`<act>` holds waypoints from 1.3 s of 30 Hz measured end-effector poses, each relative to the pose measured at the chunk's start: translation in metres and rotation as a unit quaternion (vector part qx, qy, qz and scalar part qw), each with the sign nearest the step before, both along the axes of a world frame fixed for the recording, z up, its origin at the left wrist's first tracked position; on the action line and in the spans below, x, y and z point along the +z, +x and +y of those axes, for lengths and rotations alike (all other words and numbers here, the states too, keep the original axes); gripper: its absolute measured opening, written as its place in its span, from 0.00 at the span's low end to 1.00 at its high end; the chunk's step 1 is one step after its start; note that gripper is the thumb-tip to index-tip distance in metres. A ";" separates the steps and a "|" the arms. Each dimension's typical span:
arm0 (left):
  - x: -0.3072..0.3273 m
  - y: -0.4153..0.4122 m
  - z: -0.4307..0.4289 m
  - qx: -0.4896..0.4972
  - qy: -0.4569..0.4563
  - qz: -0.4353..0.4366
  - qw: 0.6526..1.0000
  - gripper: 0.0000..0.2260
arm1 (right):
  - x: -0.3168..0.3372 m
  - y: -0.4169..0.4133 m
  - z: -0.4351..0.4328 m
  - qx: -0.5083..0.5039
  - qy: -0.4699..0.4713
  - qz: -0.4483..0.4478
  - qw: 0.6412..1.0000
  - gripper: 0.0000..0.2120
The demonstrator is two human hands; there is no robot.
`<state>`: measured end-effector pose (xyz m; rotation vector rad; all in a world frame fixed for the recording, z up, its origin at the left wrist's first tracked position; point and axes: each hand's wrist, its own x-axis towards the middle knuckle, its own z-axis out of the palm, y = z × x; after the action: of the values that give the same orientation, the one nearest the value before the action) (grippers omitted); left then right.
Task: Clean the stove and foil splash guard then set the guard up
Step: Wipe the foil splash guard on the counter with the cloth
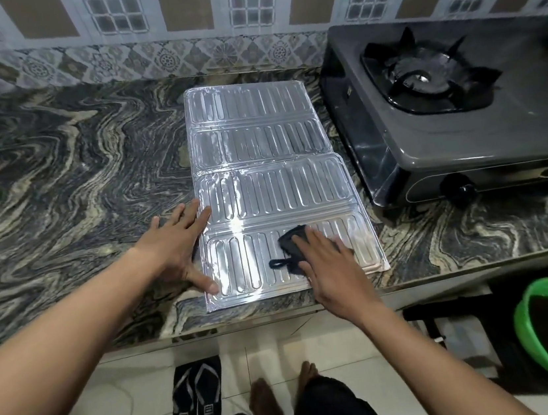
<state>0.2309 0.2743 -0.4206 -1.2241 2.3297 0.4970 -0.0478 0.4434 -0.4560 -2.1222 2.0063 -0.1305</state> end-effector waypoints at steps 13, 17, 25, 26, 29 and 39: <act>-0.003 0.005 -0.028 -0.012 -0.051 0.021 0.998 0.46 | 0.004 -0.036 -0.018 -0.177 0.007 -0.012 0.984 0.25; -0.008 0.005 -0.028 -0.017 -0.044 -0.005 0.999 0.43 | 0.004 -0.008 -0.033 -0.190 0.008 -0.005 0.982 0.26; -0.008 0.006 -0.032 0.002 -0.030 0.003 1.000 0.40 | 0.002 0.082 -0.040 0.073 0.011 -0.044 0.996 0.28; -0.008 0.006 -0.032 0.002 -0.032 0.002 0.999 0.40 | 0.001 0.087 -0.033 0.103 0.007 -0.040 0.994 0.29; -0.008 0.007 -0.031 0.002 -0.036 -0.001 0.999 0.39 | -0.002 0.088 -0.008 0.199 0.010 -0.036 0.979 0.32; -0.002 0.003 -0.029 0.020 -0.028 -0.003 0.999 0.40 | 0.001 -0.014 -0.002 -0.008 -0.005 -0.061 0.998 0.24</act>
<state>0.2334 0.2456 -0.4223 -1.2983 2.3326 0.4425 -0.0622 0.4414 -0.4547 -2.0515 1.9574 -0.2650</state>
